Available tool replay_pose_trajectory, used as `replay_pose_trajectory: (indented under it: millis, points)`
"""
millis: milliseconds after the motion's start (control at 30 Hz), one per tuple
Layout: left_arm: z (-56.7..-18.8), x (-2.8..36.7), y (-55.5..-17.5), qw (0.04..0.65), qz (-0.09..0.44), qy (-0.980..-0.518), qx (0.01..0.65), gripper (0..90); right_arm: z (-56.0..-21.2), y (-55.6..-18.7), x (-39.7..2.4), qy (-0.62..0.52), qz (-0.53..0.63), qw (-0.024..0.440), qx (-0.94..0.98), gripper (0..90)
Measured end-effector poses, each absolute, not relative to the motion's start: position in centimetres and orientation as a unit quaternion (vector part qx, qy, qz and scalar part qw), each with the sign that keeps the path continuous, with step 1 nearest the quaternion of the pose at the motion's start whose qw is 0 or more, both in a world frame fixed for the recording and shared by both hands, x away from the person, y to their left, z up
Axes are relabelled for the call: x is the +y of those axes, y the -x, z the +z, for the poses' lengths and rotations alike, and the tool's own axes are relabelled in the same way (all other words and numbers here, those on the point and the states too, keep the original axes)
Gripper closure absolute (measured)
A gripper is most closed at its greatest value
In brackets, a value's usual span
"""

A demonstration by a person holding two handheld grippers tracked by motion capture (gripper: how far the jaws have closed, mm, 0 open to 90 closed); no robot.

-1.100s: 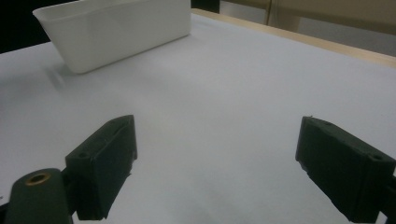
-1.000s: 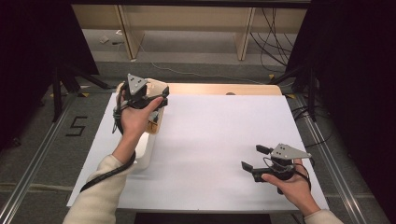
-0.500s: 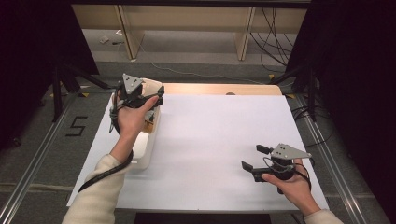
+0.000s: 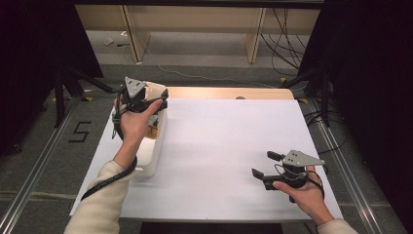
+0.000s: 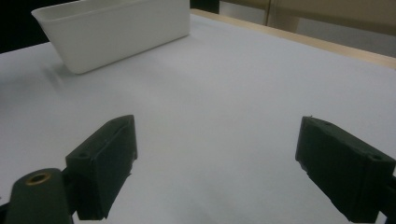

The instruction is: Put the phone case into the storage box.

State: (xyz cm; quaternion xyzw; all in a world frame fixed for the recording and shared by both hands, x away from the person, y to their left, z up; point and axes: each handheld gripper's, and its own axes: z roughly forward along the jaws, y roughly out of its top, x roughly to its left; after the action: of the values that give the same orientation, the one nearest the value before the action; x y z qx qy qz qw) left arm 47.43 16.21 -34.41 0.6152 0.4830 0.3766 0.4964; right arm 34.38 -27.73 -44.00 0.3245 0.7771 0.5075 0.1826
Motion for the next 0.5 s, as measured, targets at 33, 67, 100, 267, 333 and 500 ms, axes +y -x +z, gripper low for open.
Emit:
replay_pose_trajectory:
  millis: [33,67,100,267,333,500]
  points:
    - [-34.44,16.25,-47.45,0.496,0.377,-0.614,0.484,10.9,-44.0,-34.39,-27.74,-0.325,0.507,0.182,0.777,13.6]
    - [-34.46,16.28,-47.47,0.496,0.377,-0.614,0.484,10.9,-44.01,-34.41,-27.74,-0.325,0.507,0.182,0.777,13.6]
    - [-34.47,16.34,-47.49,0.495,0.377,-0.615,0.484,10.9,-44.01,-34.41,-27.74,-0.325,0.507,0.182,0.777,13.7]
    - [-34.58,16.59,-47.62,0.492,0.38,-0.613,0.488,10.9,-44.02,-34.39,-27.77,-0.325,0.508,0.182,0.777,13.7]
    - [-34.61,16.64,-47.62,0.492,0.38,-0.612,0.489,10.9,-44.02,-34.4,-27.76,-0.325,0.508,0.182,0.777,13.7]
    - [-34.7,16.82,-47.73,0.492,0.382,-0.611,0.489,10.9,-44.03,-34.4,-27.78,-0.324,0.507,0.183,0.777,13.7]
